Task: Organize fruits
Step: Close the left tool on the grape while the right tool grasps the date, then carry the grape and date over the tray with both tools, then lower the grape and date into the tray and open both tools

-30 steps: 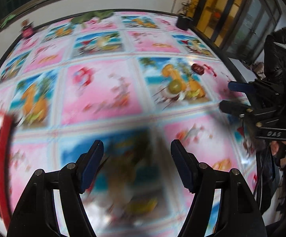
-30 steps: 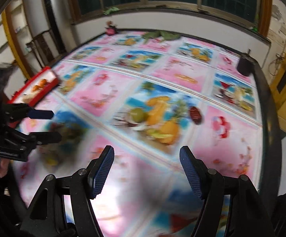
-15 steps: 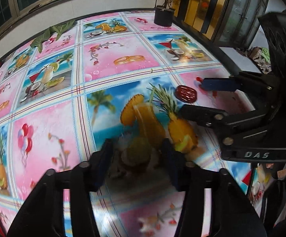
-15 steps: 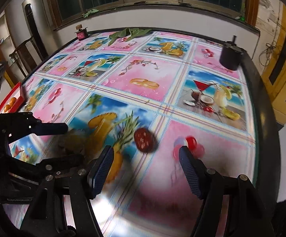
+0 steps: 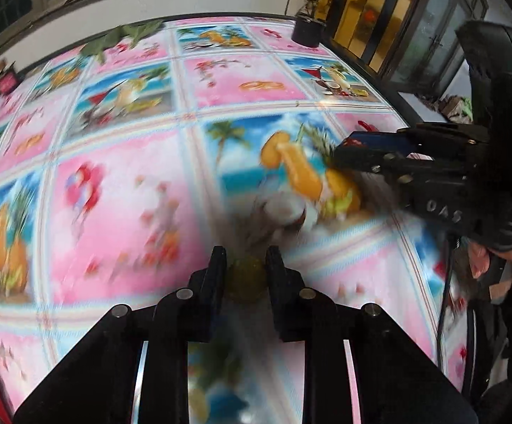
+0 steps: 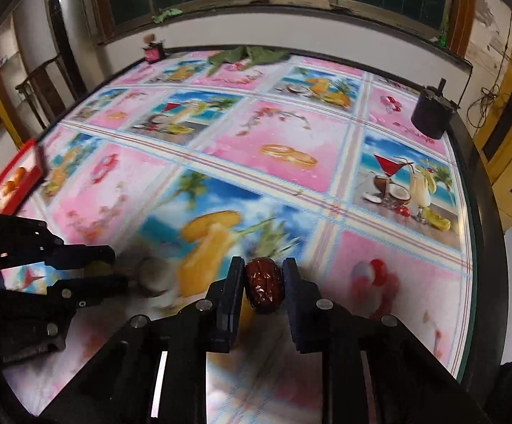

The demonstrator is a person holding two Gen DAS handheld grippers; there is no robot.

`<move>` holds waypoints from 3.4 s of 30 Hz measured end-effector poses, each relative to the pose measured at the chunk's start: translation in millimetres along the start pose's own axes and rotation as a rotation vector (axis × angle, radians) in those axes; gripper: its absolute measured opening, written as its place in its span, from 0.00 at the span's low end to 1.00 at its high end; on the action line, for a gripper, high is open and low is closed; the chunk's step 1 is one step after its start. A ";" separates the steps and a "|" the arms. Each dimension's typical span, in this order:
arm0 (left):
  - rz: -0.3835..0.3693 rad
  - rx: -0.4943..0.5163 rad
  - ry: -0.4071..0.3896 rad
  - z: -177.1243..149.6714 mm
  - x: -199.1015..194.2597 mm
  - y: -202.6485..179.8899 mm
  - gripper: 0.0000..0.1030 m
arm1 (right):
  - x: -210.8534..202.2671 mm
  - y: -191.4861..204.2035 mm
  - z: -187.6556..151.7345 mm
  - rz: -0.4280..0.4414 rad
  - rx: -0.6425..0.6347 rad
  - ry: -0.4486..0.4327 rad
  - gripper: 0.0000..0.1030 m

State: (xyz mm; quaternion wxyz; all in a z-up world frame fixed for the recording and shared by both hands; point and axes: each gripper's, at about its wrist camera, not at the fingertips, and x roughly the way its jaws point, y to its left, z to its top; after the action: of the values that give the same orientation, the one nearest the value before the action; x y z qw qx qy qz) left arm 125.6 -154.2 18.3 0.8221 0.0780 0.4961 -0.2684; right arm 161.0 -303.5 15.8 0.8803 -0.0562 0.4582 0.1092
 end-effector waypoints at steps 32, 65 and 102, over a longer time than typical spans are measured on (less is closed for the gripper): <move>0.252 -0.393 -0.122 -145.8 -174.8 225.7 0.20 | -32.7 319.6 40.8 0.101 -0.176 -0.049 0.22; 0.235 -0.471 -0.119 -159.6 -169.4 320.2 0.20 | 26.4 409.9 97.4 0.533 -0.148 0.019 0.22; 0.287 -0.469 -0.132 -174.6 -167.4 323.6 0.21 | 50.7 441.9 93.1 0.456 -0.262 -0.010 0.39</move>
State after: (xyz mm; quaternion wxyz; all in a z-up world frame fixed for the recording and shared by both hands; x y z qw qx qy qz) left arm 97.4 248.6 30.6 0.8778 -0.0625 0.4739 -0.0316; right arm 155.4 150.7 28.2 0.8205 -0.0644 0.4368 0.3632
